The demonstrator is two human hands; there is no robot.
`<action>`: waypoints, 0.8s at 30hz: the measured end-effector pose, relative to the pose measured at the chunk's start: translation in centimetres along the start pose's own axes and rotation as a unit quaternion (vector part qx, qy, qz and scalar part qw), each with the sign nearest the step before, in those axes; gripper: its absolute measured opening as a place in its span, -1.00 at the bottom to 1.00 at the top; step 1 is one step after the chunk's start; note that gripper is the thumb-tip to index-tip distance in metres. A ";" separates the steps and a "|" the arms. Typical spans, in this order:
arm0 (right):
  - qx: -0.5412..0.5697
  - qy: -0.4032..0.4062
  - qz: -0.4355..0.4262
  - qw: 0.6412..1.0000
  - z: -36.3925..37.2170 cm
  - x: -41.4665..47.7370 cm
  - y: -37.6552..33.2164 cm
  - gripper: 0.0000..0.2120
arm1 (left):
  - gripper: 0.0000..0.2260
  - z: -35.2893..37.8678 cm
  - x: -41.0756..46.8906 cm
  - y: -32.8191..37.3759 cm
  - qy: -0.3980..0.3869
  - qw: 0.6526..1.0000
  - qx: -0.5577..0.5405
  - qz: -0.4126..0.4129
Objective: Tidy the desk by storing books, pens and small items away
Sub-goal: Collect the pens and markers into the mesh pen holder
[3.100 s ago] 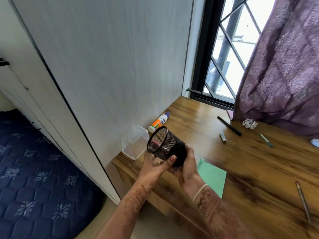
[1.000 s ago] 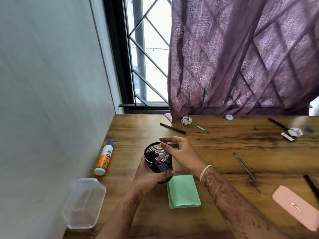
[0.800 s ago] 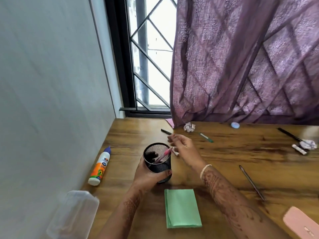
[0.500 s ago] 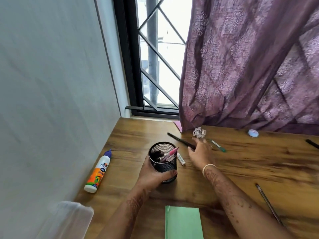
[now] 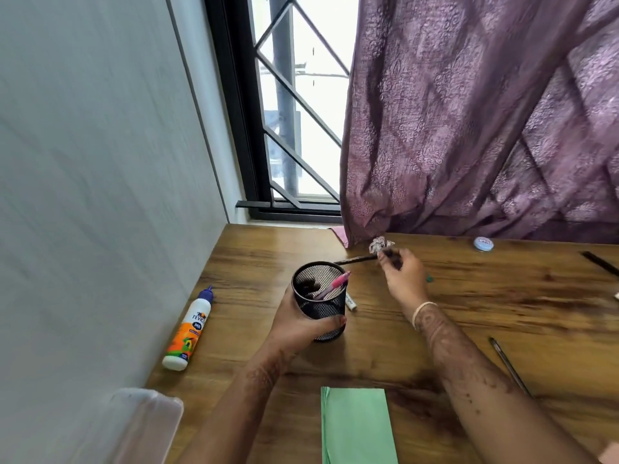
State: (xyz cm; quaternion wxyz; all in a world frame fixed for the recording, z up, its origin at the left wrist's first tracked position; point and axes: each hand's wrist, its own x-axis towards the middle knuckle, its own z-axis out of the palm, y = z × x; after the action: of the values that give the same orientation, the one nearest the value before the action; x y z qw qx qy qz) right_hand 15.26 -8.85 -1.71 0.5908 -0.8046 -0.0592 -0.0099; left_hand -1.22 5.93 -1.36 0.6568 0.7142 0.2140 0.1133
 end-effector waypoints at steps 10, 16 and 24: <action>0.180 -0.058 -0.051 0.981 -5.7 -5.7 -9.9 -0.90 | -0.32 0.8 -3.3 1.1 -0.081 0.996 0.023 0.019; 0.051 -0.140 -0.054 0.987 -6.9 -10.2 -8.6 -0.78 | -0.37 2.6 -6.0 1.4 -0.119 0.992 0.017 0.030; 0.077 -0.045 0.035 0.995 -10.3 -7.7 -3.5 -0.75 | -0.40 5.5 -6.6 1.5 -0.138 0.989 0.036 0.041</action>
State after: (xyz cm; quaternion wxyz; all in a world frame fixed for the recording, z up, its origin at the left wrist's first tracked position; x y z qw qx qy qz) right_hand 7.79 -18.21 4.09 0.6477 -0.7580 -0.0576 0.0516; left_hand -4.39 -1.99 0.26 0.6486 0.7544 0.0952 0.0326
